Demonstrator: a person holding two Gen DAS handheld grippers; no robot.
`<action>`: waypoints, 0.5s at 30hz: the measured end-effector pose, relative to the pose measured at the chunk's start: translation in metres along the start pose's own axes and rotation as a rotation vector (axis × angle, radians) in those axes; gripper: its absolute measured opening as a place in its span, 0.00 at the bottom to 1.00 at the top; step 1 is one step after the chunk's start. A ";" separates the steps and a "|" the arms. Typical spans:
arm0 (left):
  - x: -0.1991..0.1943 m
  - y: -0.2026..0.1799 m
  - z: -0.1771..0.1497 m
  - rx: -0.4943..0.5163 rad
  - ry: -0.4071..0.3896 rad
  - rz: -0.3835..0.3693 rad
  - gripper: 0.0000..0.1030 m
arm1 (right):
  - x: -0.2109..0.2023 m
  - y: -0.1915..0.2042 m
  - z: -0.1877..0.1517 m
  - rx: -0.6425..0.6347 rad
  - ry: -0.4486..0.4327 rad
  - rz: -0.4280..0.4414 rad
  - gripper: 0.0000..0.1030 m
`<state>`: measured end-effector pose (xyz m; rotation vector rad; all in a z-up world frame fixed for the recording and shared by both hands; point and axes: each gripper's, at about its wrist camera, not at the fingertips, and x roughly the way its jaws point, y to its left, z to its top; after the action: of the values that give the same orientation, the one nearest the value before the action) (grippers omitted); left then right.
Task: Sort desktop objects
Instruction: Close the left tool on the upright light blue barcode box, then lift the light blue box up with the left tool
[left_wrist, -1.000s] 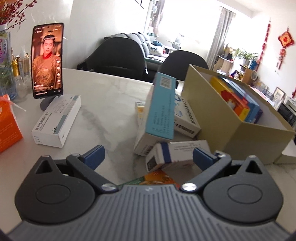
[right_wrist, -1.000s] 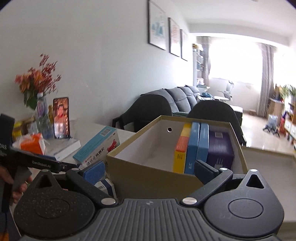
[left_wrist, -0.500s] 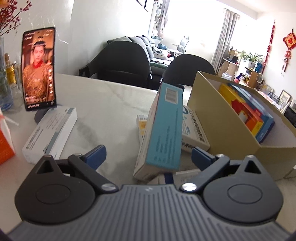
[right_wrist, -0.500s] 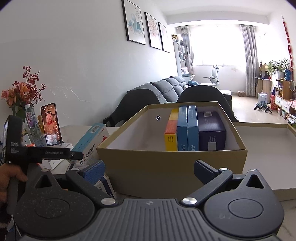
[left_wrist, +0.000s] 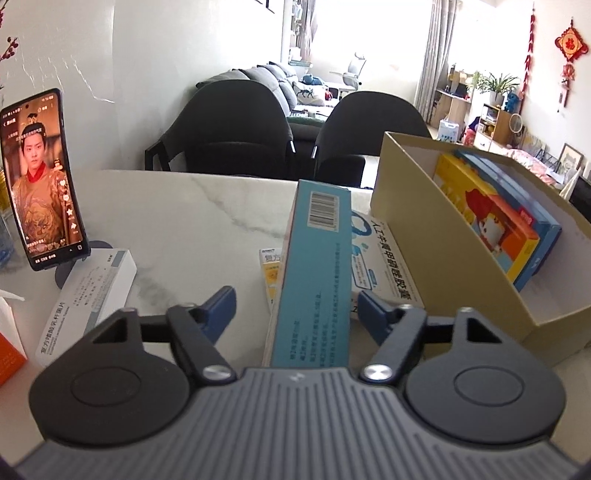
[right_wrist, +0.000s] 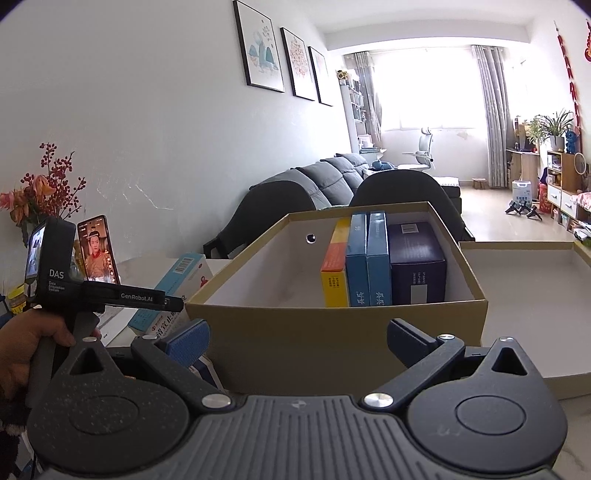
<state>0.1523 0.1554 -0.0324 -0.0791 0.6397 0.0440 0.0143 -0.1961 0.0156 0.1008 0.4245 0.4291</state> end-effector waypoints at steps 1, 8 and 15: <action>0.001 0.000 0.001 0.002 0.003 0.001 0.59 | 0.000 -0.001 0.000 0.003 0.000 -0.002 1.00; 0.005 -0.004 0.003 0.016 0.014 -0.001 0.44 | -0.002 -0.001 0.003 0.001 0.001 0.001 1.00; 0.003 -0.003 0.004 0.028 0.011 0.006 0.36 | -0.006 0.007 0.003 -0.027 0.000 0.013 1.00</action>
<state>0.1569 0.1525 -0.0309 -0.0508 0.6510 0.0408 0.0082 -0.1920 0.0215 0.0778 0.4184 0.4479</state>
